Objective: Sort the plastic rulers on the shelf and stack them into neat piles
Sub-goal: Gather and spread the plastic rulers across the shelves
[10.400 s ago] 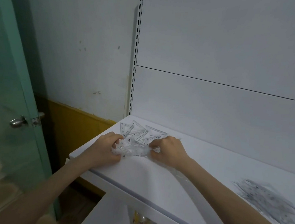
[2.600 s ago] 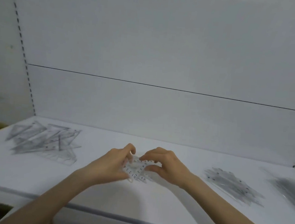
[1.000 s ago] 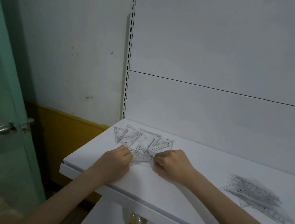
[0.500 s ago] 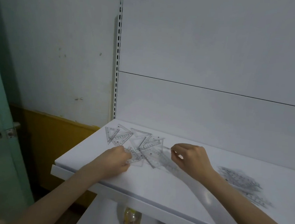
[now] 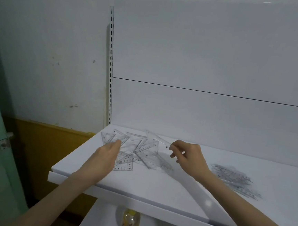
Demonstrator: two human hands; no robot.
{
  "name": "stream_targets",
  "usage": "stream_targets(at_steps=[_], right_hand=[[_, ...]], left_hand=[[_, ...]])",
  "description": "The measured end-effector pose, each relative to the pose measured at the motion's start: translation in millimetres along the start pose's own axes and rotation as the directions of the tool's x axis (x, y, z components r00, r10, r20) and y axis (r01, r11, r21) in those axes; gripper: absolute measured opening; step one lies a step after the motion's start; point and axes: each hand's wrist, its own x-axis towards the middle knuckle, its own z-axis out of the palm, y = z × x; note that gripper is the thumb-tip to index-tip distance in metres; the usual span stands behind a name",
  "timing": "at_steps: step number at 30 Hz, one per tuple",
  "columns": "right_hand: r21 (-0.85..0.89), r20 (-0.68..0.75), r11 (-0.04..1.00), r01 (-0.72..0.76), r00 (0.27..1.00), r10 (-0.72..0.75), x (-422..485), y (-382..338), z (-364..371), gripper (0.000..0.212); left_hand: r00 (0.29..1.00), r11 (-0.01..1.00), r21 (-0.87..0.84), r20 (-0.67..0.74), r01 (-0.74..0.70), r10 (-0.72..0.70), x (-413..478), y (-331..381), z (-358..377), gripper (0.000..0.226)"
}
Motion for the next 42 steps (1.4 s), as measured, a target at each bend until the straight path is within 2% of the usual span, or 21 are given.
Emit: stream_targets(at_steps=[3,6,8,11,15,17,19,21,23,24,27,29,31,33,35,37,39,41,42], right_hand=[[0.147,-0.016,0.982,-0.120,0.992,0.123,-10,-1,-23,0.019],[0.129,-0.039,0.980,-0.152,0.987,0.158,-24,10,-52,0.017],[0.061,-0.077,0.985,-0.161,0.983,0.165,-37,23,-75,0.018],[-0.096,-0.186,0.977,-0.188,0.968,0.168,-59,50,-116,0.020],[-0.441,-0.263,0.867,-0.232,0.957,0.123,-88,88,-162,0.024],[-0.633,-0.214,0.759,-0.153,0.977,0.018,-97,100,-173,0.029],[-0.785,-0.079,0.619,-0.025,0.995,-0.061,-100,105,-174,0.031],[-0.850,0.070,0.518,0.093,0.995,-0.064,-99,106,-168,0.030],[-0.868,0.198,0.453,0.205,0.978,-0.063,-98,109,-160,0.014],[-0.852,0.245,0.464,0.244,0.968,-0.058,-97,111,-157,0.006],[-0.768,0.283,0.590,0.249,0.958,-0.035,-96,111,-154,0.022],[-0.753,0.267,0.619,0.221,0.964,-0.019,-95,107,-156,0.028],[-0.720,0.228,0.662,0.211,0.972,-0.061,-93,99,-157,0.031],[-0.664,0.199,0.708,0.242,0.969,-0.145,-92,88,-155,0.044],[-0.644,0.208,0.693,0.324,0.946,-0.248,-92,81,-151,0.051],[-0.659,0.242,0.626,0.417,0.905,-0.349,-93,80,-147,0.041],[-0.670,0.232,0.574,0.470,0.868,-0.439,-96,83,-148,0.017],[-0.687,0.214,0.569,0.452,0.874,-0.436,-98,92,-156,0.012],[-0.704,0.207,0.577,0.414,0.897,-0.390,-98,97,-161,0.012]], left_hand=[[0.999,0.997,-0.067,-0.017,-0.037,0.036,10,23,5,0.018],[0.995,0.975,-0.201,-0.041,-0.094,0.087,19,55,22,0.010],[0.985,0.958,-0.230,-0.065,-0.172,0.161,29,74,35,0.008],[0.946,0.931,-0.172,-0.100,-0.323,0.310,47,103,56,0.016],[0.890,0.874,-0.174,-0.116,-0.455,0.440,63,133,80,0.021],[0.874,0.854,-0.188,-0.151,-0.485,0.463,64,145,87,0.014],[0.878,0.856,-0.201,-0.146,-0.477,0.455,64,151,92,0.008],[0.893,0.867,-0.216,-0.134,-0.449,0.429,65,152,96,0.010],[0.905,0.873,-0.240,-0.133,-0.424,0.403,65,152,97,0.015],[0.906,0.870,-0.253,-0.141,-0.423,0.399,65,152,98,0.017],[0.903,0.855,-0.292,-0.153,-0.429,0.401,63,157,97,0.019],[0.896,0.842,-0.306,-0.151,-0.444,0.418,62,162,98,0.019],[0.879,0.821,-0.313,-0.156,-0.477,0.451,62,171,101,0.022],[0.855,0.789,-0.330,-0.165,-0.518,0.493,61,183,103,0.028],[0.835,0.762,-0.344,-0.164,-0.548,0.526,61,198,105,0.034],[0.811,0.733,-0.358,-0.158,-0.579,0.564,60,212,107,0.029],[0.786,0.709,-0.357,-0.138,-0.607,0.603,61,226,110,0.020],[0.765,0.701,-0.329,-0.123,-0.633,0.633,62,232,113,0.010],[0.763,0.707,-0.305,-0.127,-0.638,0.634,63,231,114,0.006]])
